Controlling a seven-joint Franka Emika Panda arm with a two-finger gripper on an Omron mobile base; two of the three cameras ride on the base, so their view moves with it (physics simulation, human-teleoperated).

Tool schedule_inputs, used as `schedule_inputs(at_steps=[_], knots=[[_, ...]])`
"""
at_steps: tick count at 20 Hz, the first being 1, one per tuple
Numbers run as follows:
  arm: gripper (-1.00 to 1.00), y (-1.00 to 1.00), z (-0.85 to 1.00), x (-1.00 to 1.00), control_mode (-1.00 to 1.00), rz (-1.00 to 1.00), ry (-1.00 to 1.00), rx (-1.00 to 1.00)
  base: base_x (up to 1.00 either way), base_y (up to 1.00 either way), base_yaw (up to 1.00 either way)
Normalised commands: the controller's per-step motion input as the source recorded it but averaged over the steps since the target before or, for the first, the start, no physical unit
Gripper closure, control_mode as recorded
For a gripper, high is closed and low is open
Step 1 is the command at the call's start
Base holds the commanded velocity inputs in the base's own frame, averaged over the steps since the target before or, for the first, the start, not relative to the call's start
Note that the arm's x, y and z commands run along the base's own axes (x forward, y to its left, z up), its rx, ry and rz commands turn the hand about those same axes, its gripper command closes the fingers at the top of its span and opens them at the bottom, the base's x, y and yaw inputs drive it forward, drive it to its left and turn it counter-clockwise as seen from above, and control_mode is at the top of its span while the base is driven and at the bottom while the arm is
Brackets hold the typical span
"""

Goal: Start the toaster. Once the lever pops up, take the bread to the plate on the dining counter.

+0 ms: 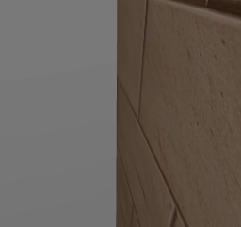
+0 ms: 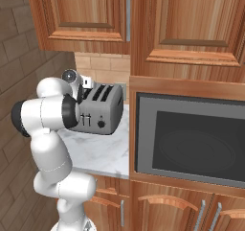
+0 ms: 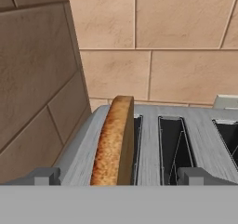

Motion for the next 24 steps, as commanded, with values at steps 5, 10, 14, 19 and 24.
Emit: schedule_inputs(at_steps=[5, 10, 14, 19, 24], knots=[[1.00, 0.00, 0.00, 0.00, -1.00, 0.00, 0.00, 0.00, 0.00, 0.00, 0.00], [1.00, 0.00, 0.00, 0.00, -1.00, 0.00, 0.00, 0.00, 0.00, 0.00, 0.00], [1.00, 0.00, 0.00, 0.00, -1.00, 0.00, 0.00, 0.00, 0.00, 0.00, 0.00], [1.00, 0.00, 0.00, 0.00, -1.00, 0.00, 0.00, 0.00, 0.00, 0.00, 0.00], [1.00, 0.00, 0.00, 0.00, -1.00, 0.00, 0.00, 0.00, 0.00, 0.00, 0.00]])
